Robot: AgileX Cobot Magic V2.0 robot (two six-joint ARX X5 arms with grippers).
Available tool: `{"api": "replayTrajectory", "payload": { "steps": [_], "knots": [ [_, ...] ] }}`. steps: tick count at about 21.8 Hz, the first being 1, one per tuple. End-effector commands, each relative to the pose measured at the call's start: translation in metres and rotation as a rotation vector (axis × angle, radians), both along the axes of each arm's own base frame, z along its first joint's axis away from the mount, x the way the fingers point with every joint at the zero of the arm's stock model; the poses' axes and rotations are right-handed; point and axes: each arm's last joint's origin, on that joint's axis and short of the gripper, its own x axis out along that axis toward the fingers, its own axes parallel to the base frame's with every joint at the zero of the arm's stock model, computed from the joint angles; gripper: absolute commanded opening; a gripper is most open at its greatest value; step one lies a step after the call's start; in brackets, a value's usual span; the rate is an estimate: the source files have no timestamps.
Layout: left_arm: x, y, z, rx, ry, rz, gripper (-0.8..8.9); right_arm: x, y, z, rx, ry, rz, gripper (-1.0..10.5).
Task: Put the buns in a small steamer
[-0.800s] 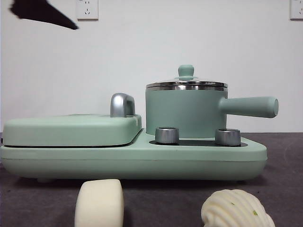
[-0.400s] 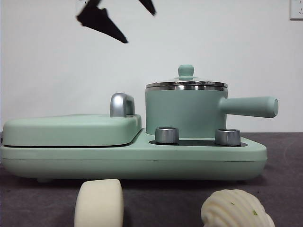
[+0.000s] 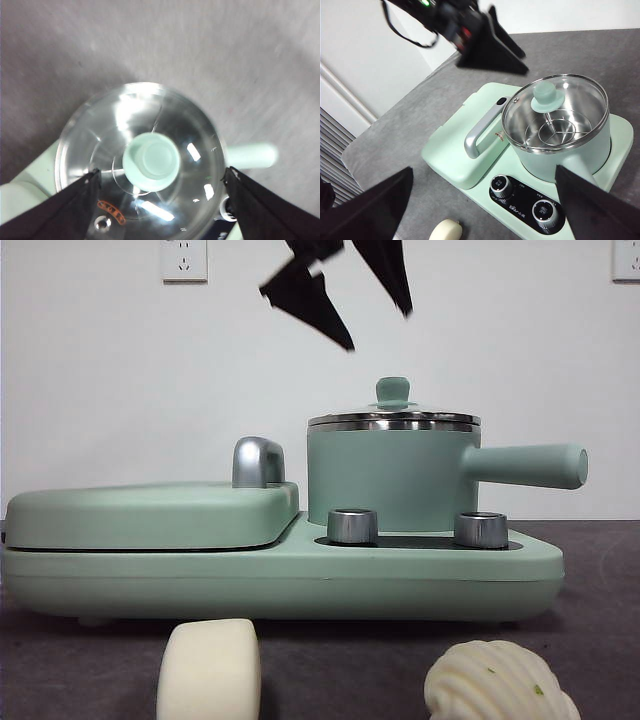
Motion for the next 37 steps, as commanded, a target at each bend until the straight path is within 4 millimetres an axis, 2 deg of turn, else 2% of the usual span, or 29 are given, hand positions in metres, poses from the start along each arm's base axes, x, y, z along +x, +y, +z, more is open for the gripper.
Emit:
{"api": "replayTrajectory", "payload": {
  "steps": [1,6,8,10,12,16,19,23,26,31,37],
  "knots": [
    [0.004,-0.016,-0.014,0.052,-0.029,-0.036,3.71,-0.001,0.000,0.005,0.002,-0.018,0.005,4.5],
    [0.006,-0.034,-0.037,0.143,-0.040,-0.068,3.66,-0.001,0.000,0.005,0.002,-0.018,0.004,4.5],
    [0.008,-0.037,-0.043,0.151,-0.034,-0.074,3.21,-0.001,0.000,0.005,0.002,-0.018,0.004,4.5],
    [0.008,-0.039,-0.045,0.148,-0.040,-0.079,2.87,-0.001,0.000,0.005,0.002,-0.018,0.004,4.5],
    [0.008,-0.040,-0.044,0.142,-0.048,-0.080,2.07,-0.001,0.000,0.005,0.002,-0.018,0.004,4.5],
    [0.008,-0.040,-0.044,0.145,-0.054,-0.089,1.79,-0.001,0.000,0.005,0.002,-0.018,0.004,4.5],
    [0.007,-0.041,-0.044,0.148,-0.060,-0.100,0.87,-0.001,0.000,0.005,0.002,-0.018,0.004,4.5],
    [0.007,-0.041,-0.042,0.147,-0.062,-0.100,0.82,-0.001,0.000,0.005,0.002,-0.018,0.004,4.5],
    [0.004,-0.038,-0.028,0.132,-0.080,-0.097,0.81,-0.001,0.000,0.005,0.002,-0.018,0.004,4.5],
    [-0.009,-0.027,0.015,0.077,-0.114,-0.064,0.82,-0.001,0.000,0.005,0.002,-0.018,0.004,4.5],
    [-0.012,0.001,0.051,0.019,-0.167,0.002,0.81,0.003,0.002,0.002,0.029,0.065,0.004,4.5]
  ]
}}
